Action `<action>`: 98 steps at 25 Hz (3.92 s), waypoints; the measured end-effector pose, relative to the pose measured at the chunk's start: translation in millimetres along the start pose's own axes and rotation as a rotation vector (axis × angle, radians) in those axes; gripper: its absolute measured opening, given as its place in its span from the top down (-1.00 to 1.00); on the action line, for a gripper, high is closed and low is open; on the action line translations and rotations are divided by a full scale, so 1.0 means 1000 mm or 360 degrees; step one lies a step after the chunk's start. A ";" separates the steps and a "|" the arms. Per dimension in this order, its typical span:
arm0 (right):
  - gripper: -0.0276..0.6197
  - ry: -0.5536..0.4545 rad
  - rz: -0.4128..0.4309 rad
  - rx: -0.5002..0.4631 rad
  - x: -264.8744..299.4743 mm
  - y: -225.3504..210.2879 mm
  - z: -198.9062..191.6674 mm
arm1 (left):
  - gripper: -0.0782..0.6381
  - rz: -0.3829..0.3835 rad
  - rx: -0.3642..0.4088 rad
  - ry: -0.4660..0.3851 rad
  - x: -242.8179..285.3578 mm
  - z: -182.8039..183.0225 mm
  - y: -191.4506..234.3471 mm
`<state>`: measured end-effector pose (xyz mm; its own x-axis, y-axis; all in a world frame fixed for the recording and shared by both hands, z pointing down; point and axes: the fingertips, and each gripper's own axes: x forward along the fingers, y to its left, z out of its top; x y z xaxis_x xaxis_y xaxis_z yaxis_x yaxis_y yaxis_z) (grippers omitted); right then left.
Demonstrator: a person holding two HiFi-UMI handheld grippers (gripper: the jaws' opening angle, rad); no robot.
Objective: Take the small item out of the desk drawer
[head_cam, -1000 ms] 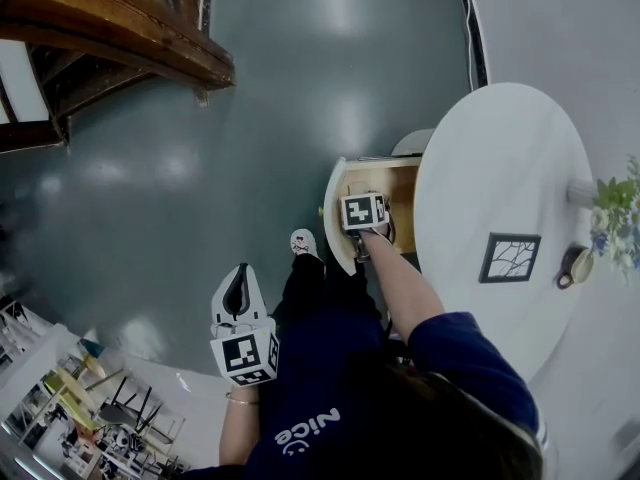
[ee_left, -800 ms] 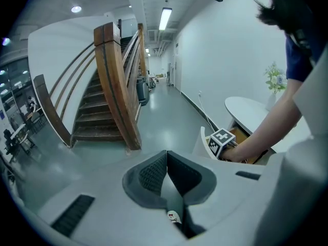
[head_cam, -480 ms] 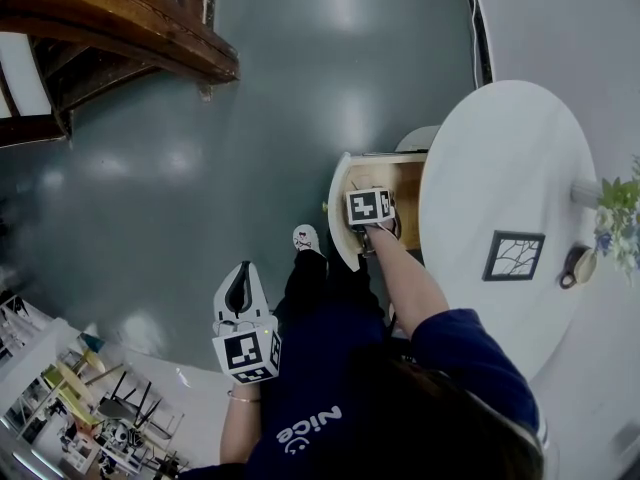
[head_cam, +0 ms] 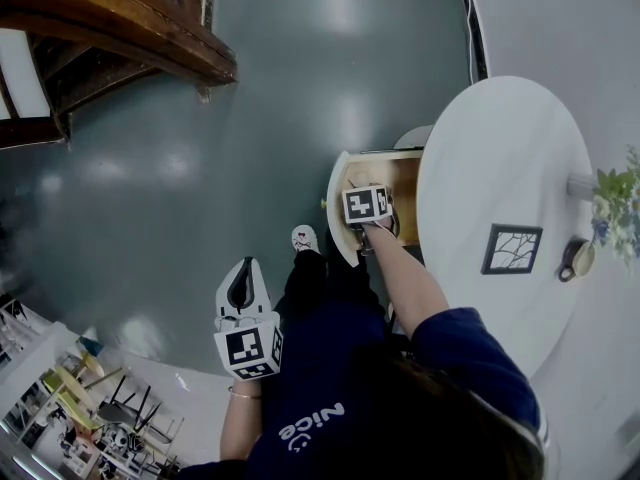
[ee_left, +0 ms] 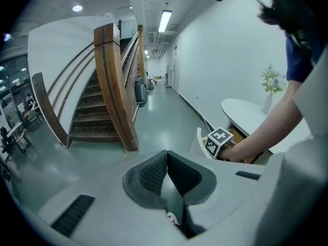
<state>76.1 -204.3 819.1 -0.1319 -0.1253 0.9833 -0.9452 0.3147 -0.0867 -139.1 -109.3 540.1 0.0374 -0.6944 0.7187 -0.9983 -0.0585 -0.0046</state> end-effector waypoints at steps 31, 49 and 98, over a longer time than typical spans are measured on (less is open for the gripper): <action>0.46 -0.0358 -0.0095 -0.0106 -0.102 0.028 0.006 | 0.77 -0.0224 -0.0019 -0.0249 -0.014 0.014 -0.003; 0.46 -0.0560 -0.0166 -0.0063 -0.166 0.046 -0.003 | 0.77 -0.0443 0.0053 -0.0396 -0.016 0.035 -0.019; 0.46 -0.1450 -0.0478 0.0358 -0.378 0.026 -0.057 | 0.77 -0.0971 0.0320 -0.0682 -0.059 0.083 -0.109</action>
<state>118.7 -94.8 454.3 0.0325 -0.8775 0.4785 -0.9994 -0.0232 0.0253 -28.8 -121.7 440.0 0.6334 -0.7121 0.3028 -0.7695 -0.6207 0.1500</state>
